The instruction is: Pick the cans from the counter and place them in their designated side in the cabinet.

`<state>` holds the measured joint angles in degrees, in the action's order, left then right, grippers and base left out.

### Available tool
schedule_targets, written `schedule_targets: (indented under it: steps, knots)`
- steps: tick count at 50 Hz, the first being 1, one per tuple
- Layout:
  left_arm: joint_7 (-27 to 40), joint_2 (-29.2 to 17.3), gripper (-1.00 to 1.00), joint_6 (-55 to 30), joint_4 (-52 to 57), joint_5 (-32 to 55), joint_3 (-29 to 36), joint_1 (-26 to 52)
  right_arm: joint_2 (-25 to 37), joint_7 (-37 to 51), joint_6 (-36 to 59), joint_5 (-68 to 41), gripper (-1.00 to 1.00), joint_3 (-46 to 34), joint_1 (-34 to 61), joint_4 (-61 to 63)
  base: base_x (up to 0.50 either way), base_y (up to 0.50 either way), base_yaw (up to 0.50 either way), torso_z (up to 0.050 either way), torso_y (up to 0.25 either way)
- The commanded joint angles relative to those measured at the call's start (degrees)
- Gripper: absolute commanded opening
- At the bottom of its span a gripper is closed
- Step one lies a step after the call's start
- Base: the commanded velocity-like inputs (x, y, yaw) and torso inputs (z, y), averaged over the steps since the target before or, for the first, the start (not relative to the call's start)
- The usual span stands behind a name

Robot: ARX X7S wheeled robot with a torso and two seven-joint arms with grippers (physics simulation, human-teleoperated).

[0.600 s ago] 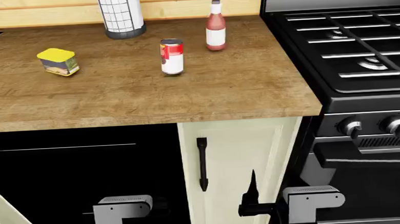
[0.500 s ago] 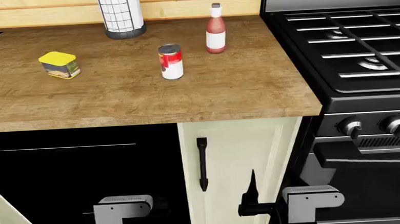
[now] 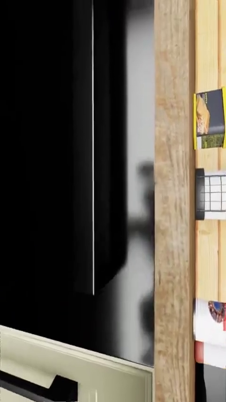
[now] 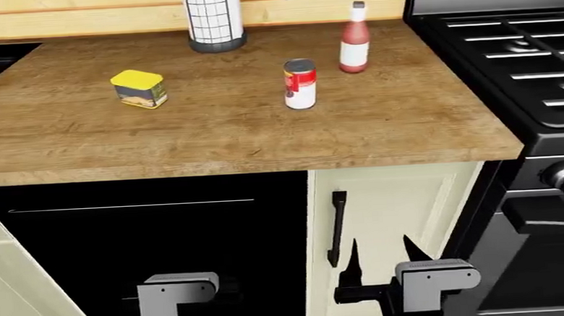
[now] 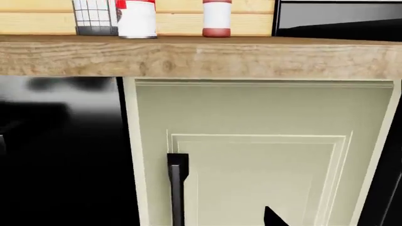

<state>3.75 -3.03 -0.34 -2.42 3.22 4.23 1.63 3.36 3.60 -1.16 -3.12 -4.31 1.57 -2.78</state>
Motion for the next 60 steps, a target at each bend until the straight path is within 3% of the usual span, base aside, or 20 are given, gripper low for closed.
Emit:
schedule_targets:
  steps: [1, 10, 15, 24, 33, 37, 45, 51, 60]
  knots:
    - [1.06, -1.03, 1.0, -0.17, -0.29, 1.21, 1.23, 0.32, 0.88, 1.14, -0.12, -0.85, 1.0, -1.31, 0.28, -0.24, 0.0, 0.4, 0.0, 0.0, 0.0]
    - [1.52, -1.93, 1.0, -0.69, 0.47, 1.49, 2.19, 0.3, 1.42, 2.0, 0.99, -1.31, 1.0, -2.13, 0.03, 1.02, 0.0, 0.31, 0.0, 0.0, 0.0]
    - [1.32, -2.78, 1.0, -2.95, 2.49, 1.22, 3.46, 1.18, 2.01, 2.15, 6.1, -2.26, 1.0, -2.62, 0.07, 4.38, 0.0, 0.0, 0.0, 0.0, 0.0]
    - [-0.3, -6.14, 1.0, -23.36, 24.61, 8.57, 2.29, 7.47, 6.35, 1.6, 31.44, -6.71, 1.0, -2.66, 2.92, 30.7, 0.0, 0.0, 0.0, 0.0, 0.0]
    - [-1.25, -9.68, 1.0, -40.83, 37.3, 16.27, -0.65, 21.0, 9.32, 1.32, 62.28, -16.29, 1.0, 2.8, 20.31, 51.34, 0.0, 0.0, 0.0, 0.0, 0.0]
    - [-0.77, -9.39, 1.0, -48.91, 38.71, 21.31, -3.81, 27.9, 9.7, 0.3, 70.16, -19.29, 1.0, 3.89, 30.91, 51.28, 0.0, 0.0, 0.0, 0.0, 0.0]
    - [-1.57, -10.72, 1.0, -53.79, 33.23, 23.42, -5.22, 38.16, 10.29, -3.21, 79.32, -24.09, 1.0, 8.48, 46.01, 46.25, 0.0, 0.0, 0.0, 0.0, 0.0]
    - [-1.2, -11.18, 1.0, -63.85, 31.34, 28.36, -8.05, 46.6, 12.82, -4.81, 82.67, -25.31, 1.0, 7.93, 52.75, 43.46, 0.14, 0.0, 0.0, 0.0, 0.0]
    - [-1.57, -12.62, 1.0, -70.26, 27.76, 30.35, -7.09, 55.36, 15.0, -6.48, 83.53, -26.01, 1.0, 7.49, 57.85, 38.76, 0.2, 0.0, 0.0, 0.0, 0.0]
